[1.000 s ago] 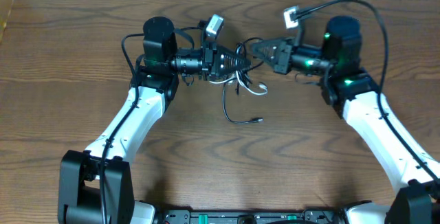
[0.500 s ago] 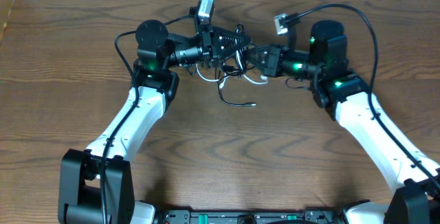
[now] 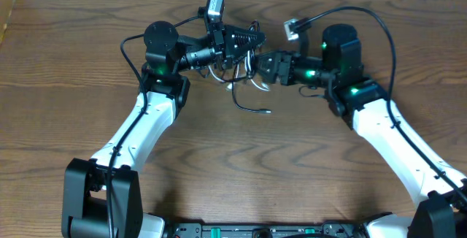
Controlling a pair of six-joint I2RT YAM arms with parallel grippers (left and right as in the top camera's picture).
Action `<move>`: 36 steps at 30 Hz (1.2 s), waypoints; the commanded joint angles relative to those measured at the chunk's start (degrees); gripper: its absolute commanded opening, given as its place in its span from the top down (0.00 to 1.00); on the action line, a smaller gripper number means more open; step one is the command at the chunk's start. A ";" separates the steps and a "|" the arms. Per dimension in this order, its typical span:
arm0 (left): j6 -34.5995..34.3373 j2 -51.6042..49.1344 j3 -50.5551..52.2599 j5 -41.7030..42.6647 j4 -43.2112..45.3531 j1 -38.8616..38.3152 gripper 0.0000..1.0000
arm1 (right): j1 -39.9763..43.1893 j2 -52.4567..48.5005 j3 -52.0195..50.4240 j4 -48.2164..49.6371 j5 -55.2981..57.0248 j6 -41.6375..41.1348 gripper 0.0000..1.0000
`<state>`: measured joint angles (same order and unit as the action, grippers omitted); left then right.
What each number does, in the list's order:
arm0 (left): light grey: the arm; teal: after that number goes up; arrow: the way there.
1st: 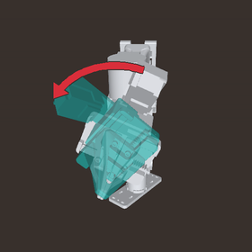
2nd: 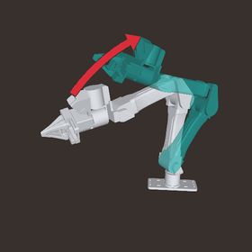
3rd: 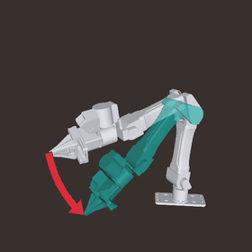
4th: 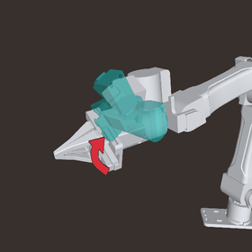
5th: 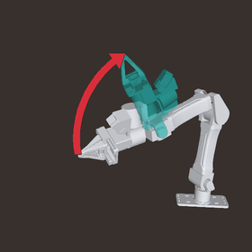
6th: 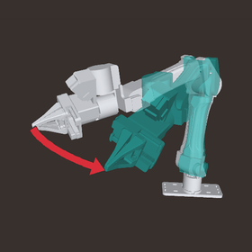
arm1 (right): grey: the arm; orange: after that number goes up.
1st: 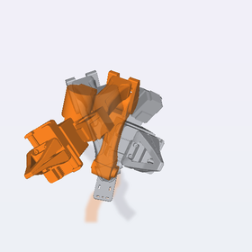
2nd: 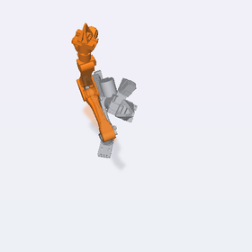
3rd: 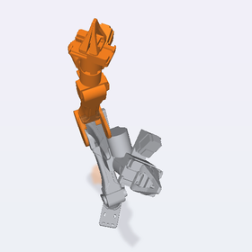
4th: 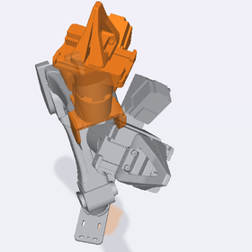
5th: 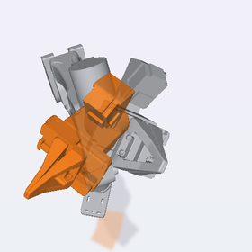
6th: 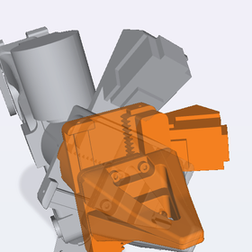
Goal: Untangle cables
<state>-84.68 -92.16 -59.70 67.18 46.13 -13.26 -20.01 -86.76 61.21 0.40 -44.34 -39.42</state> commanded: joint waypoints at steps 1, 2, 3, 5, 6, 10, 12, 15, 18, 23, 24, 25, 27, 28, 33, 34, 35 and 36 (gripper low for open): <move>0.37 0.04 -0.52 -0.81 0.52 0.59 0.92 | 4.26 -0.24 0.92 -3.50 -0.17 3.41 0.33; 0.63 0.04 -0.52 -0.85 0.52 0.94 0.93 | 5.53 -0.24 0.92 -5.29 -0.09 4.81 0.33; 0.83 0.04 -0.52 -0.85 0.52 1.38 0.93 | 6.51 -0.24 0.92 -6.71 0.09 5.79 0.33; 1.60 0.07 -0.52 -1.09 0.52 2.01 0.93 | 8.57 -0.24 0.92 -9.90 0.50 7.67 0.32; 2.45 0.07 -0.52 -1.40 0.52 2.23 0.93 | 9.35 -0.24 0.92 -10.84 0.44 8.46 0.32; 7.08 0.04 -0.52 -2.10 0.46 2.25 0.93 | 11.67 -0.24 0.92 -13.46 -0.68 12.39 0.31; 9.84 0.04 -0.52 -0.70 0.13 1.90 0.93 | 12.20 -0.24 0.92 -13.44 -2.21 14.23 0.31; 15.28 0.04 -0.52 4.00 -2.75 1.14 0.92 | 11.96 -0.24 0.92 -11.52 -7.17 18.43 0.30; 24.30 0.04 -0.52 10.80 -6.71 0.42 0.92 | 11.19 -0.24 0.92 -9.64 -12.55 23.50 0.29; 30.69 0.04 -0.52 20.81 -10.08 0.37 0.92 | 10.23 -0.26 0.92 -11.93 -7.74 26.23 0.27; 30.67 0.04 -0.52 21.33 -10.10 0.37 0.93 | 10.03 -0.28 0.92 -12.28 -7.21 27.58 0.27; 30.64 0.04 -0.52 21.55 -10.10 0.37 0.92 | 9.77 -0.44 0.92 -12.46 -7.17 29.46 0.26; 30.60 0.04 -0.52 21.55 -10.12 0.28 0.93 | 8.85 -0.96 0.92 -12.92 -6.32 33.03 0.26; 30.56 0.04 -0.52 21.55 -10.10 0.22 0.92 | 8.22 -1.36 0.92 -13.11 -4.81 34.10 0.26; 29.99 0.04 -0.52 21.57 -10.12 -1.16 0.93 | 5.27 -5.25 0.92 -11.67 2.54 35.71 0.26; 29.99 0.04 -0.52 21.62 -10.14 -1.57 0.92 | 4.94 -6.08 0.92 -10.93 3.04 36.02 0.26; 29.99 0.04 -0.52 21.77 -10.12 -2.10 0.92 | 4.70 -6.86 0.92 -10.12 3.13 36.65 0.26; 30.01 0.04 -0.52 21.84 -10.12 -2.64 0.92 | 4.63 -7.56 0.92 -9.33 3.26 36.98 0.23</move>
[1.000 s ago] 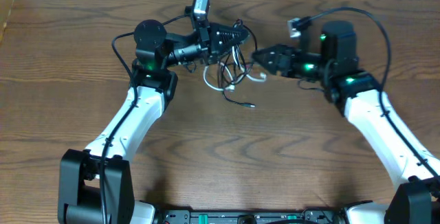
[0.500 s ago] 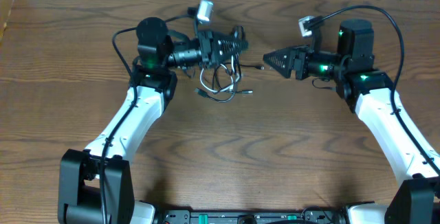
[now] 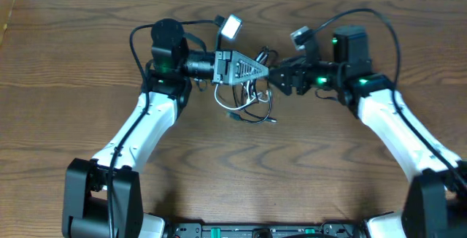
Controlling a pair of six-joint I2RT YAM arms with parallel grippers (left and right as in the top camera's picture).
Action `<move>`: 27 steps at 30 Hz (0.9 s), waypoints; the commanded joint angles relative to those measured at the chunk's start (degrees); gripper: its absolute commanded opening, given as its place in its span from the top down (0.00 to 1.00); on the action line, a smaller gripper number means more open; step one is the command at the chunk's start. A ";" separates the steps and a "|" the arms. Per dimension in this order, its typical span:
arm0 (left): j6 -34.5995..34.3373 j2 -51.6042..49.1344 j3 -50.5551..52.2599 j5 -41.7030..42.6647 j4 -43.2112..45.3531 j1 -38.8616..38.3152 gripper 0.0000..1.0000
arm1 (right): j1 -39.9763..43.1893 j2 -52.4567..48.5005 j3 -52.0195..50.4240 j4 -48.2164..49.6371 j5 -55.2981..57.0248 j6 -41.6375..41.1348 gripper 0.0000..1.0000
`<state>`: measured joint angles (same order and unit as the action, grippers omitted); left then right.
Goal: Untangle cables
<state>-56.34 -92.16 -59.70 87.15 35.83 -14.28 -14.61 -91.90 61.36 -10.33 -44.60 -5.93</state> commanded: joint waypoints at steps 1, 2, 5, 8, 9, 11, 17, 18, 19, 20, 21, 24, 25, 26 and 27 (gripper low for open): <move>1.66 0.04 -0.52 1.97 0.17 -2.12 0.92 | -0.76 -2.97 0.76 2.12 3.56 3.45 0.21; 1.66 0.04 -0.52 1.99 0.17 -2.58 0.92 | -0.76 -3.13 0.76 2.54 3.56 3.43 0.20; 1.68 0.04 -0.52 1.97 0.17 -3.72 0.92 | -0.87 -3.41 0.76 3.41 3.56 3.43 0.22; 1.66 0.04 -0.52 1.97 0.17 -4.07 0.92 | -0.87 -3.41 0.76 3.43 3.93 3.45 0.30; 1.66 0.04 -0.52 1.97 0.17 -4.07 0.92 | -0.87 -3.43 0.76 3.41 4.02 3.48 0.34; 1.68 0.04 -0.52 1.97 0.17 -4.07 0.92 | -0.87 -3.43 0.76 3.45 4.02 3.48 0.42; 1.68 0.04 -0.50 2.01 0.15 -4.07 0.92 | -0.87 -3.43 0.76 3.06 5.53 3.45 0.76; 1.70 0.02 -0.50 2.01 0.15 -4.09 0.92 | -0.85 -3.43 0.76 2.60 5.73 3.45 0.79; 1.86 -0.02 -0.50 2.01 0.15 -4.09 0.92 | -0.79 -3.43 0.76 1.92 5.73 3.43 0.81; 2.10 -0.02 -0.50 2.03 0.15 -4.07 0.91 | -0.70 -3.43 0.76 1.44 5.75 3.45 0.80; 2.71 -0.11 -0.44 2.23 0.15 -4.09 0.85 | -0.52 -3.43 0.76 0.61 5.75 3.43 0.81; 4.28 -0.39 0.31 2.21 0.13 -4.09 0.76 | 0.44 -3.43 0.76 -1.60 6.34 2.23 0.80; 5.05 -0.57 0.72 2.21 0.13 -4.09 0.71 | 0.83 -3.43 0.76 -2.34 6.88 1.38 0.80; 5.55 -0.83 1.20 2.19 0.13 -4.09 0.67 | 1.25 -3.43 0.76 -3.04 7.30 0.61 0.81; 5.53 -1.22 1.66 2.21 0.13 -4.09 0.65 | 1.79 -3.43 0.76 -3.98 7.65 -0.04 0.81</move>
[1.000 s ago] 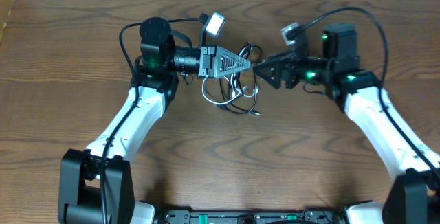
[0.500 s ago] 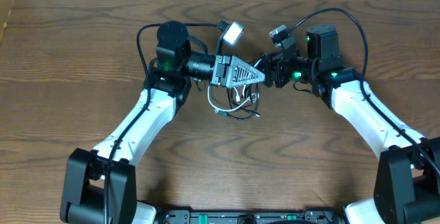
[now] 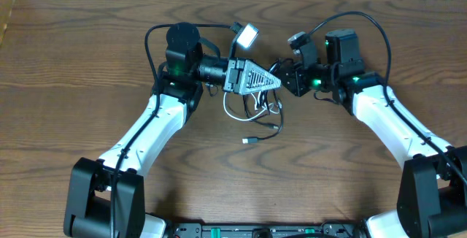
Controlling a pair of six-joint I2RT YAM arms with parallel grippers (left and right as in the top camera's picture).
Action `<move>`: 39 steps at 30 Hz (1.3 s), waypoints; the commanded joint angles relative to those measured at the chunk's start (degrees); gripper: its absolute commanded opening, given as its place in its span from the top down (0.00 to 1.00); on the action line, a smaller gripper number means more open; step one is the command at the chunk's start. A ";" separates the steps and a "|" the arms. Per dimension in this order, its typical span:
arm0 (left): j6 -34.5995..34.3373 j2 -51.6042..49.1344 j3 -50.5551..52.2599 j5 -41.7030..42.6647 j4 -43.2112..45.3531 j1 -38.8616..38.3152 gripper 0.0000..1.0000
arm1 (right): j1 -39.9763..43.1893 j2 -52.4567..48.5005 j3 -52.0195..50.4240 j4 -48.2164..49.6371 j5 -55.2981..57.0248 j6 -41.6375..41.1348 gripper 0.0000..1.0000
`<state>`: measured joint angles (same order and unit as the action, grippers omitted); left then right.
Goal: Untangle cables
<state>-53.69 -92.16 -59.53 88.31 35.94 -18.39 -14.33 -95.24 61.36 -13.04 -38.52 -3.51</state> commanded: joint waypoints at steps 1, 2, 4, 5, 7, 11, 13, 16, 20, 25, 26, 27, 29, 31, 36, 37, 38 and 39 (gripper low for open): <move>2.89 -1.88 1.99 1.14 0.04 0.04 0.64 | 2.12 -0.09 0.76 -2.10 1.55 -2.80 0.80; 2.89 -2.38 2.40 1.22 0.02 0.04 0.63 | 2.75 -0.07 0.76 -2.82 1.57 -3.39 0.81; 2.91 -3.76 3.23 1.09 0.07 0.04 0.59 | 3.82 -0.07 0.76 -3.91 1.55 -4.90 0.80; 2.91 -4.35 3.41 1.01 0.07 0.04 0.59 | 4.46 -0.07 0.76 -4.57 1.55 -5.90 0.77; 2.91 -6.01 3.50 0.63 0.09 0.04 0.56 | 5.68 -0.07 0.76 -5.84 1.53 -7.85 0.62; 3.08 -7.91 3.50 -2.40 0.04 0.04 0.53 | 7.32 -0.07 0.76 -8.66 1.51 -8.70 0.55; 3.08 -8.37 3.50 -6.12 0.04 0.04 0.51 | 7.78 -0.07 0.76 -9.88 1.51 -8.70 0.52; 3.08 -8.57 3.50 -15.78 -2.32 0.04 0.48 | 8.02 -0.07 0.76 -10.64 1.51 -8.70 0.49; 6.93 -8.41 3.41 -27.80 -9.90 -0.02 0.46 | 8.02 -0.07 0.76 -11.28 1.51 -8.70 0.46; 20.59 -7.10 0.92 -39.45 -32.02 -0.76 0.45 | 8.02 -0.07 0.76 -12.15 1.51 -8.70 0.42; 23.58 -6.64 0.13 -42.97 -37.29 -1.25 0.45 | 8.02 -0.07 0.76 -12.24 1.53 -8.70 0.42; 26.71 -6.03 -0.81 -47.43 -42.88 -1.92 0.45 | 8.02 -0.07 0.76 -12.31 1.53 -8.70 0.42; 31.89 -4.57 -2.82 -57.70 -53.05 -3.54 0.45 | 8.02 -0.07 0.76 -12.35 1.51 -8.70 0.41; 34.18 -3.02 -4.28 -65.75 -59.45 -4.98 0.45 | 8.02 -0.07 0.76 -12.48 1.51 -8.70 0.41; 35.85 1.90 -5.27 -74.93 -65.42 -6.45 0.45 | 7.96 -0.07 0.76 -13.35 1.51 -9.38 0.41; 36.15 2.99 -5.27 -74.90 -65.59 -6.45 0.45 | 7.96 -0.07 0.76 -13.73 1.53 -9.38 0.40; 36.17 3.74 -5.27 -74.90 -65.70 -6.45 0.45 | 7.96 -0.07 0.76 -14.23 1.55 -9.38 0.40; 36.35 4.74 -5.27 -74.86 -65.83 -6.45 0.45 | 7.96 -0.07 0.76 -14.71 1.64 -9.38 0.40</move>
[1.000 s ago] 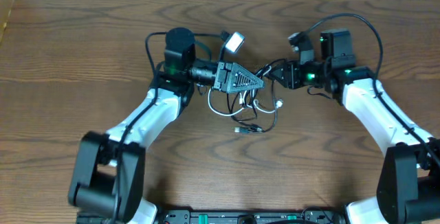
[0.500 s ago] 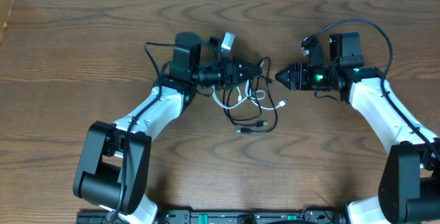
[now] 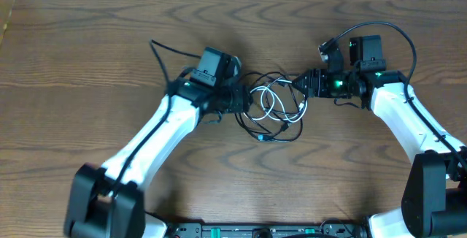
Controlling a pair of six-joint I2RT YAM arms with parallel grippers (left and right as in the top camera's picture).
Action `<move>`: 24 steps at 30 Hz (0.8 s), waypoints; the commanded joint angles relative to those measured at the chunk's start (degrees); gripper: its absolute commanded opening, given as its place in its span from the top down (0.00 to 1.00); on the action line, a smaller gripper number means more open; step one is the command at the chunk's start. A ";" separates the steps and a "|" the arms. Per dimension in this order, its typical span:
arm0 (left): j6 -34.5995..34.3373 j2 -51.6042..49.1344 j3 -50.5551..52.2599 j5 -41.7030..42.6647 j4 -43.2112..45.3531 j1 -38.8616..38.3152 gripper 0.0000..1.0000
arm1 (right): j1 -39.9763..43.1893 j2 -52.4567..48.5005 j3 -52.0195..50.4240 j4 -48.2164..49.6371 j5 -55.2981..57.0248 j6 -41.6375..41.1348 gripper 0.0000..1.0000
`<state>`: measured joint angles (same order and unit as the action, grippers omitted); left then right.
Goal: Untangle cables
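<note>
A tangle of white cable (image 3: 268,103) and black cable (image 3: 273,75) is spread out between my two grippers at the middle of the table. My left gripper (image 3: 243,99) is at the tangle's left side and looks shut on the cables. At the right side my right gripper (image 3: 301,85) looks shut on the cables too. White loops hang in the gap between them. A black strand with a plug end (image 3: 261,136) trails toward the front. The fingertips are partly hidden by the cables.
The wooden table (image 3: 233,172) runs out in front of the tangle. Each arm's own black lead arches behind it, the left one (image 3: 164,50) and the right one (image 3: 394,30). The table's far edge meets a white wall.
My left gripper has turned downward and sits lower. My right gripper has moved to the right. The bunched tangle is now drawn out wider between them, with its loops opened.
Both grippers first met close together at the back of the table with the tangle bunched between them and strands hanging. Then the pair stood a little nearer the front and right, still close. Now they stand apart and the cables are spread between them.
</note>
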<state>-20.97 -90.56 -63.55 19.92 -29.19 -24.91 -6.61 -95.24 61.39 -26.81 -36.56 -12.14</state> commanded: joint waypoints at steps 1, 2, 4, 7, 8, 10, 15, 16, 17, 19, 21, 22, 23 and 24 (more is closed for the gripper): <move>3.65 3.80 -1.25 -6.47 -0.81 0.02 0.45 | 0.24 -0.09 0.74 -1.38 0.07 -1.09 0.39; 3.91 4.26 -1.25 -6.45 -0.98 -0.11 0.45 | 0.24 -0.07 0.74 -1.95 0.48 -1.46 0.39; 5.88 4.50 -1.18 -5.44 -1.36 -1.03 0.45 | 0.24 -0.09 0.74 -2.71 1.14 -1.55 0.38; 8.04 3.28 -1.05 -4.02 -2.08 -2.67 0.45 | 0.24 -0.07 0.74 -2.80 1.36 -1.55 0.38; 8.59 2.75 -1.01 -3.89 -2.12 -3.15 0.45 | 0.24 -0.07 0.74 -2.80 1.36 -1.55 0.38; 9.51 1.25 -0.81 -3.91 -2.05 -4.42 0.45 | 0.24 -0.09 0.74 -2.80 1.36 -1.55 0.37; 9.60 -1.07 -0.81 -4.15 -1.38 -5.66 0.92 | 0.24 -0.09 0.74 -2.84 1.36 -1.55 0.36; 9.57 -1.07 -0.83 -4.15 -1.05 -5.66 0.93 | 0.24 -0.09 0.74 -2.84 1.36 -1.55 0.36; 9.60 -0.96 -0.94 -4.15 -0.52 -5.66 0.93 | 0.24 -0.07 0.74 -2.84 1.36 -1.55 0.36; 9.62 -0.15 -2.23 -6.23 -0.74 -5.66 0.93 | 0.24 -0.09 0.74 -2.82 1.36 -1.55 0.35; 9.86 1.20 -4.63 -10.08 -2.49 -5.66 0.93 | 0.24 -0.09 0.74 -2.84 1.55 -1.55 0.34; 10.12 1.99 -6.19 -11.91 -3.74 -5.60 0.93 | 0.24 -0.09 0.74 -2.84 1.53 -1.55 0.32; 10.40 2.73 -7.82 -13.49 -4.96 -5.51 0.93 | 0.24 -0.09 0.74 -2.86 1.55 -1.55 0.30; 11.10 4.31 -11.34 -15.06 -7.43 -5.01 0.92 | 0.24 -0.09 0.74 -2.93 1.60 -1.55 0.20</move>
<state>-11.77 -91.02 -67.18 11.66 -33.71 -30.59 -6.61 -95.24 61.39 -29.56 -35.05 -13.34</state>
